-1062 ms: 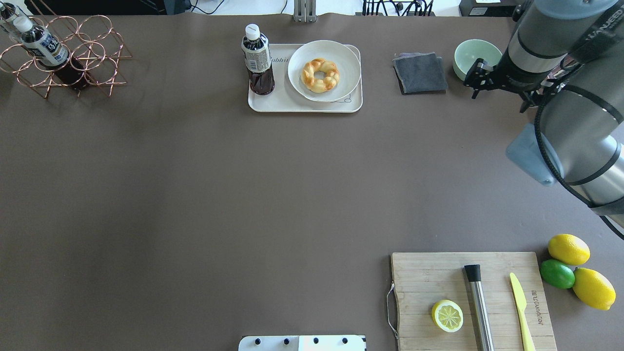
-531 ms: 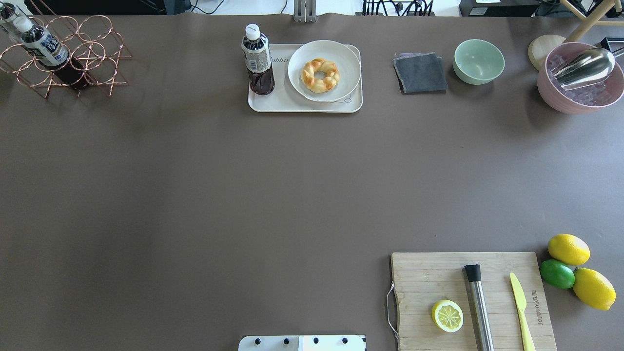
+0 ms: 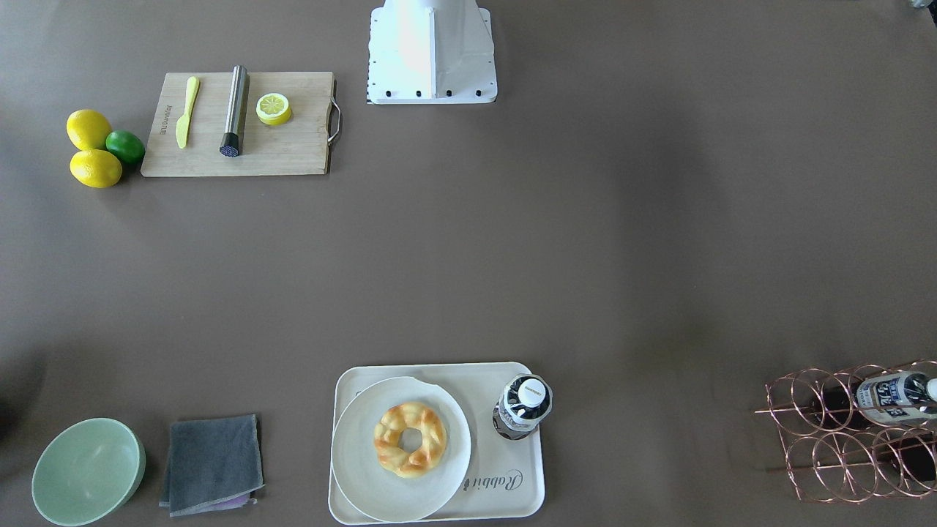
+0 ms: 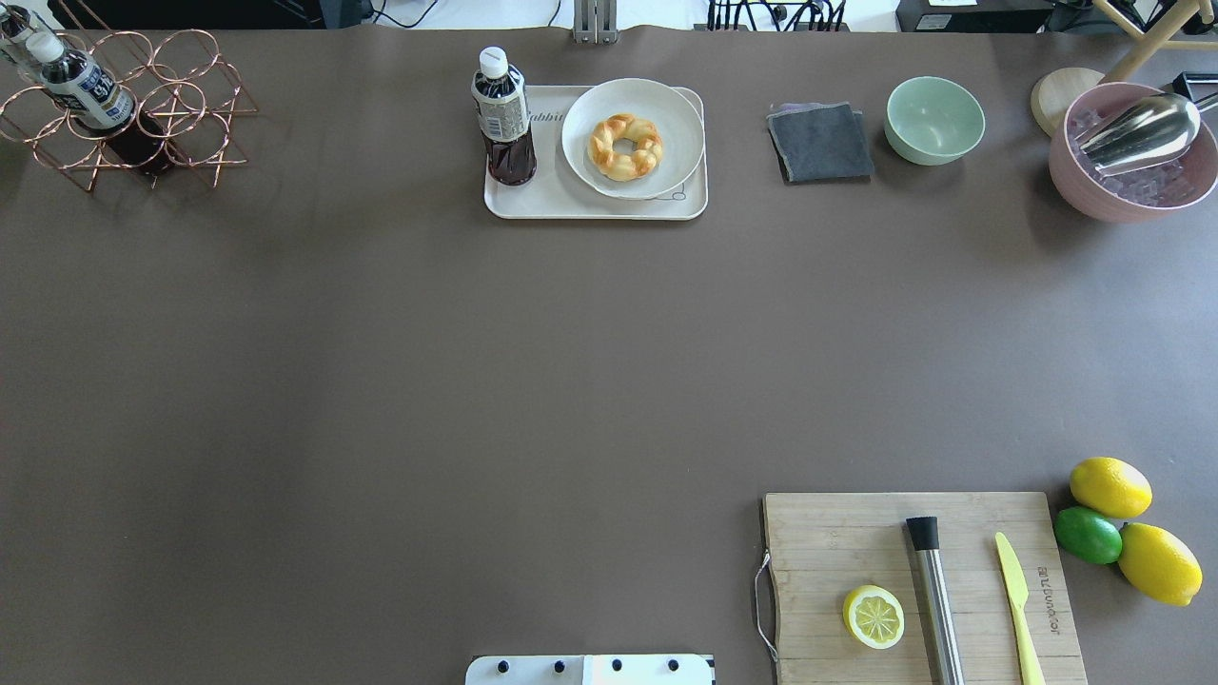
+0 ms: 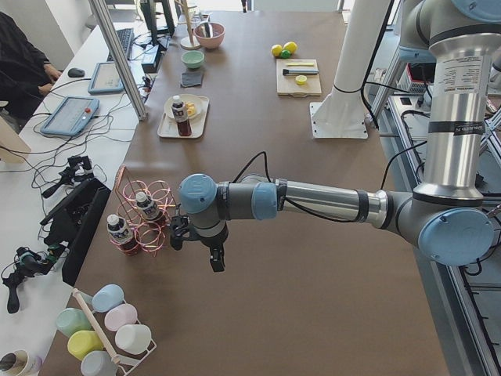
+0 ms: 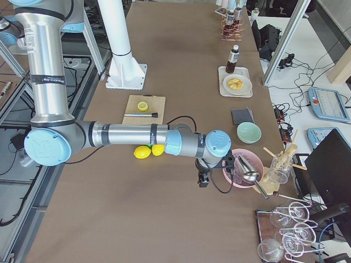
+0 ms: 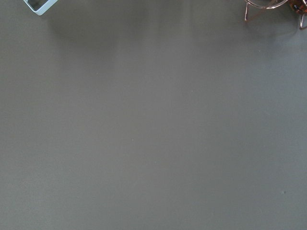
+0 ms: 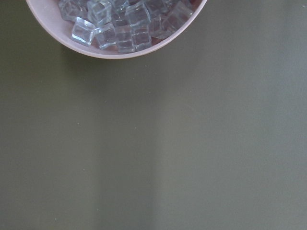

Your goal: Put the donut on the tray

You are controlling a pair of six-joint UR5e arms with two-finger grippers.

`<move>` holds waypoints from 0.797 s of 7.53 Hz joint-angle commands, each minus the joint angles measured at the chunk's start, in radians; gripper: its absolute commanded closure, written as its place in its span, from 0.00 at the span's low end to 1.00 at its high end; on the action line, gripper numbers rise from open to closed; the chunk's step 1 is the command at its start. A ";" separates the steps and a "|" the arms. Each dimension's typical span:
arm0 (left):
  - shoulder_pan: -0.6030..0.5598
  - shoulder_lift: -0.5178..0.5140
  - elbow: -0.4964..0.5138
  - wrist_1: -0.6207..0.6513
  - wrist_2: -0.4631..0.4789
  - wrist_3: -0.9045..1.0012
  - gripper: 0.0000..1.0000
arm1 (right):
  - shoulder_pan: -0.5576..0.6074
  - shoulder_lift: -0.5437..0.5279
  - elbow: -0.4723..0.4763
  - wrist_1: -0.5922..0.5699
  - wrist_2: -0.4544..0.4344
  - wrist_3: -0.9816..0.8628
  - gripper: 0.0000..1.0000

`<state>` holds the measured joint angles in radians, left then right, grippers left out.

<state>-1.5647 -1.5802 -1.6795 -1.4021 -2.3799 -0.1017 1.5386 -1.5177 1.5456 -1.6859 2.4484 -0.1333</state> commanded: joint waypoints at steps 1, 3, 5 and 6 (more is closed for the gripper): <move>0.000 -0.001 -0.002 0.000 -0.002 0.000 0.02 | 0.026 0.001 -0.021 0.048 0.017 -0.002 0.01; -0.002 -0.001 -0.006 -0.001 -0.007 0.000 0.02 | 0.073 0.013 -0.018 0.037 0.020 -0.002 0.01; -0.002 0.000 -0.005 -0.002 -0.005 0.000 0.02 | 0.078 0.018 -0.018 0.035 0.021 0.000 0.01; -0.003 0.002 -0.005 -0.002 -0.005 0.000 0.02 | 0.080 0.018 -0.015 0.035 0.020 0.000 0.01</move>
<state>-1.5662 -1.5808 -1.6844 -1.4035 -2.3855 -0.1013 1.6143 -1.5016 1.5279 -1.6498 2.4686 -0.1338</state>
